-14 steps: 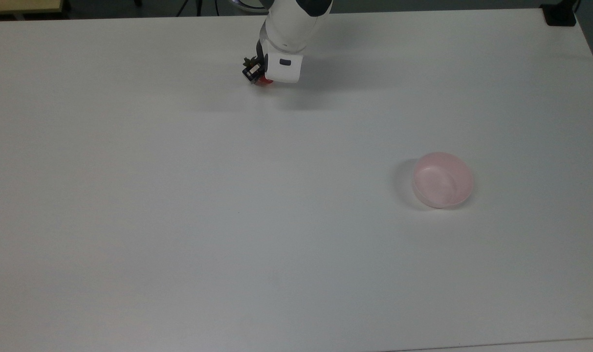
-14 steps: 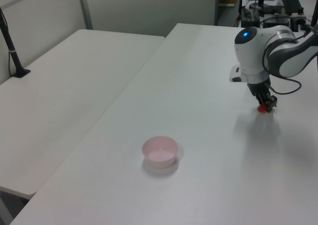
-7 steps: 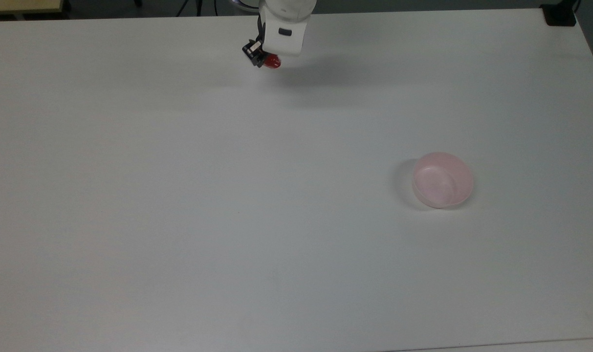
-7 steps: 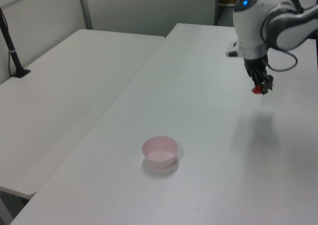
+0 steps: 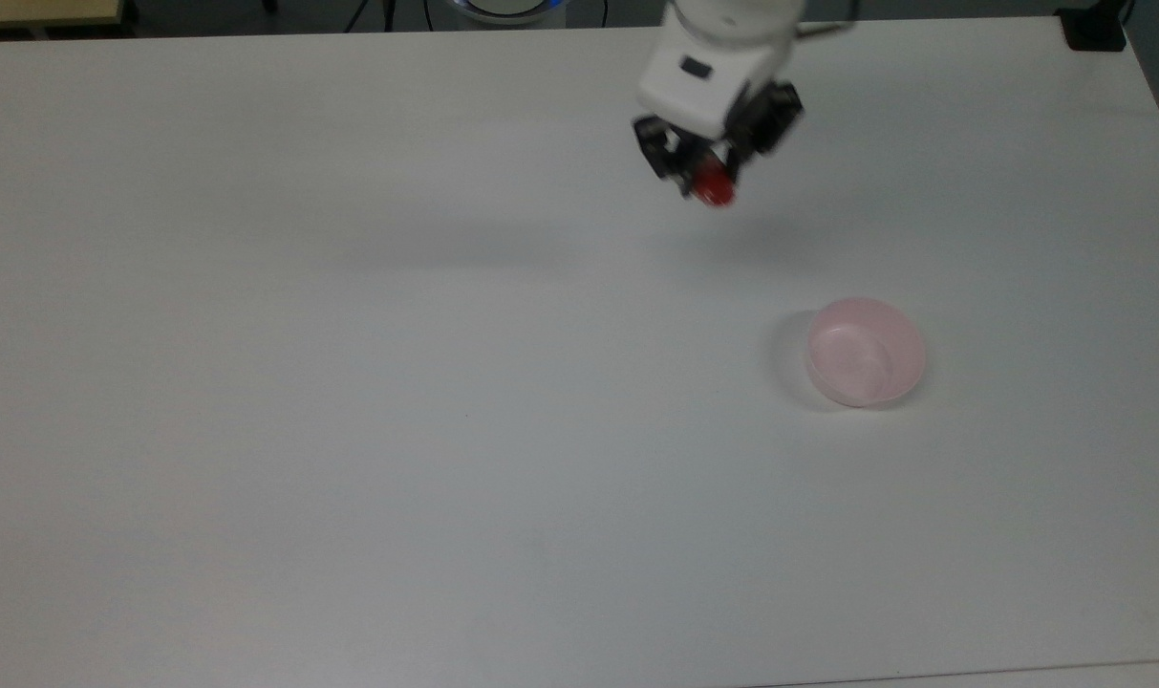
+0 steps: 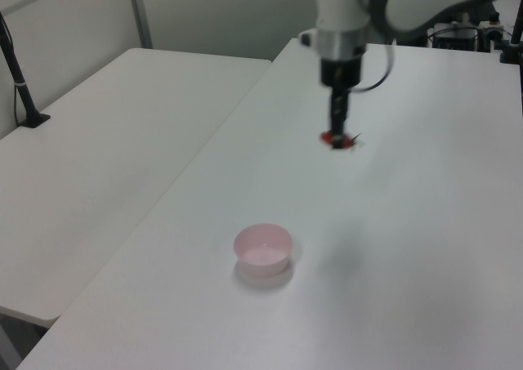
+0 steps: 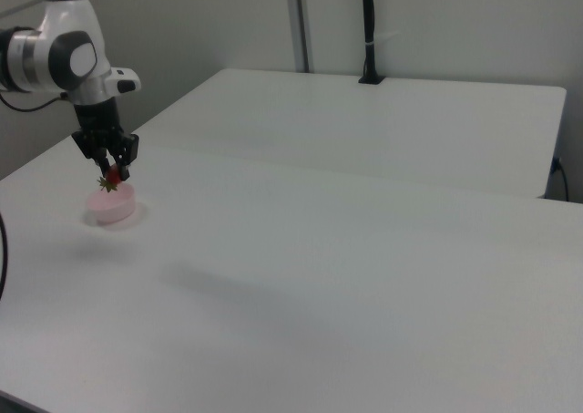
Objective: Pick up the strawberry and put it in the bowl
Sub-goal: 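Lift the strawberry and carry it over the pink bowl, then lower the strawberry into the bowl and open the gripper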
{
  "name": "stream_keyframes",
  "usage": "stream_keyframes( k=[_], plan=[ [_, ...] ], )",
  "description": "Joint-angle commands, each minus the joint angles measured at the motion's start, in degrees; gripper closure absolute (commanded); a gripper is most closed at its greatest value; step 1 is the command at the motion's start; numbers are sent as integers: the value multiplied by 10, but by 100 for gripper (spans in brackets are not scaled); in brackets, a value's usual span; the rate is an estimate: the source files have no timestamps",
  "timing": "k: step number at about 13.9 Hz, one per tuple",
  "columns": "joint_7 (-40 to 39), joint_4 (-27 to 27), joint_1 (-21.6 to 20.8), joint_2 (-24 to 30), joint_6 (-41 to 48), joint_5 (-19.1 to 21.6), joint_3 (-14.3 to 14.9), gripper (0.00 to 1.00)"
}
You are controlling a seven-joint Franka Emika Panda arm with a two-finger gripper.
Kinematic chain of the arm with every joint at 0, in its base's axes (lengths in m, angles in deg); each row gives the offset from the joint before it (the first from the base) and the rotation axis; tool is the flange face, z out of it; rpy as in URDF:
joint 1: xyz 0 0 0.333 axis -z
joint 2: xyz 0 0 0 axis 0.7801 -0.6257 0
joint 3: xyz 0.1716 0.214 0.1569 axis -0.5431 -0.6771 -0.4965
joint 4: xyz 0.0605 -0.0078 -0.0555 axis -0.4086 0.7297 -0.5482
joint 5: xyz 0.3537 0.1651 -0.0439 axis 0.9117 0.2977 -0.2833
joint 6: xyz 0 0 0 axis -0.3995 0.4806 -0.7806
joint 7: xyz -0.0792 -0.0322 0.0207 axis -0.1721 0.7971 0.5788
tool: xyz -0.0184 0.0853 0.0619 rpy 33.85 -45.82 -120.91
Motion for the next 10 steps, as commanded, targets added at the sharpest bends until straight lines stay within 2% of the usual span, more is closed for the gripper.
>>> stream_keyframes(
  k=[1,4,5,6,8,10],
  plan=[
    [177,-81,-51,-113,-103,13,6,61],
    [281,-156,-86,-213,-161,14,11,60],
    [301,-165,-91,-226,-177,13,12,59],
    [311,-165,-93,-233,-197,13,12,53],
    [313,-159,-101,-240,-215,13,12,0],
    [311,-158,-101,-233,-210,11,12,0]
  ],
)
